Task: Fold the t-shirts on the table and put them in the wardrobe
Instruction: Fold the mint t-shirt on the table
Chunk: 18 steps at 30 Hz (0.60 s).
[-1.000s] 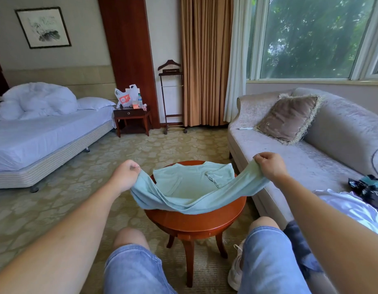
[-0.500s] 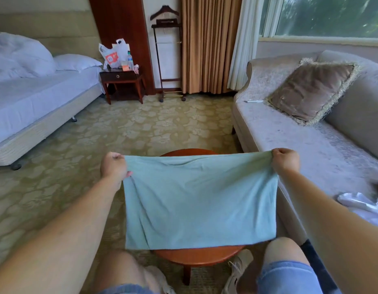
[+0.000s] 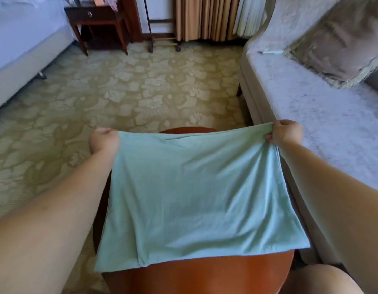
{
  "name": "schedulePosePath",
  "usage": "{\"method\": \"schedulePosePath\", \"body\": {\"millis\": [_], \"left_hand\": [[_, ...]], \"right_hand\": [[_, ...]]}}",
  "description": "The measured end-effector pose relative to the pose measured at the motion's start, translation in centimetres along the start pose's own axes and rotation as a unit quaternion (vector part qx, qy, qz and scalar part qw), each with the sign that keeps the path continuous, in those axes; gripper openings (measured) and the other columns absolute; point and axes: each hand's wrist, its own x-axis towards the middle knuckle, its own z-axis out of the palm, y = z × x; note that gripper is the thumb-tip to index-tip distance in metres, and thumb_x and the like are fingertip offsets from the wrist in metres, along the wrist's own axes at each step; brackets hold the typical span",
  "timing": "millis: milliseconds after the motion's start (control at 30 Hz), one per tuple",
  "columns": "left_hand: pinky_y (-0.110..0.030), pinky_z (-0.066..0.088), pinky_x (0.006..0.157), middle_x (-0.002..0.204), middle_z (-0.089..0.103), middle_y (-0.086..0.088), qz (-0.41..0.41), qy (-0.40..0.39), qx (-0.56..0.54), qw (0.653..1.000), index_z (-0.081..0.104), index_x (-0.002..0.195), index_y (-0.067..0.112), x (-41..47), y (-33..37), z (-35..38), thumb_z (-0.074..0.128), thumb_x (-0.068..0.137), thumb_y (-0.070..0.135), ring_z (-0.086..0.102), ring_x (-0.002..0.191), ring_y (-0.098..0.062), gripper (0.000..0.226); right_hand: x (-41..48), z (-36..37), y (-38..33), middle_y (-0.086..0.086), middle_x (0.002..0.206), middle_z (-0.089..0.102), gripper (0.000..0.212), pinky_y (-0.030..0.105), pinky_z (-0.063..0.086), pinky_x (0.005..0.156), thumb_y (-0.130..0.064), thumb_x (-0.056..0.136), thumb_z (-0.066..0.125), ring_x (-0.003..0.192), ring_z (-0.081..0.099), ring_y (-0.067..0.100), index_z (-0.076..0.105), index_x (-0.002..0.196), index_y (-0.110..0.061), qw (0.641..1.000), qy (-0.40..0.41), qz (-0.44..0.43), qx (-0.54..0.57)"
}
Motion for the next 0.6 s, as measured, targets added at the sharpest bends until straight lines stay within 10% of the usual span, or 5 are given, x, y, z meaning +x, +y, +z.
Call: {"method": "schedulePosePath", "body": {"millis": [167, 600], "left_hand": [[-0.035, 0.021, 0.118, 0.158, 0.025, -0.009, 0.118, -0.057, 0.207, 0.97, 0.033, 0.149, 0.016, -1.9, -4.3, 3.2, 0.068, 0.087, 0.035, 0.023, 0.146, -0.025, 0.073], [-0.06, -0.003, 0.116, 0.162, -0.018, -0.006, 0.141, -0.176, 0.508, 0.831, 0.0, 0.156, 0.03, -13.5, -10.2, -0.6, 0.024, 0.092, 0.071, -0.017, 0.148, -0.032, 0.08]], "right_hand": [[-1.3, 1.7, 3.6, 0.01, 0.156, 0.033, 0.071, 0.032, 0.022, 0.119, -0.027, 0.092, 0.055, 0.142, 0.034, 0.023, 0.024, 0.154, -0.011, 0.993, -0.076, -0.041, -0.077], [-16.3, 1.8, 8.1, 0.005, 0.164, -0.002, 0.069, 0.057, -0.001, 0.117, -0.063, 0.096, 0.029, 0.15, -0.006, 0.028, 0.017, 0.154, -0.027, 0.859, -0.188, -0.17, -0.445]]}}
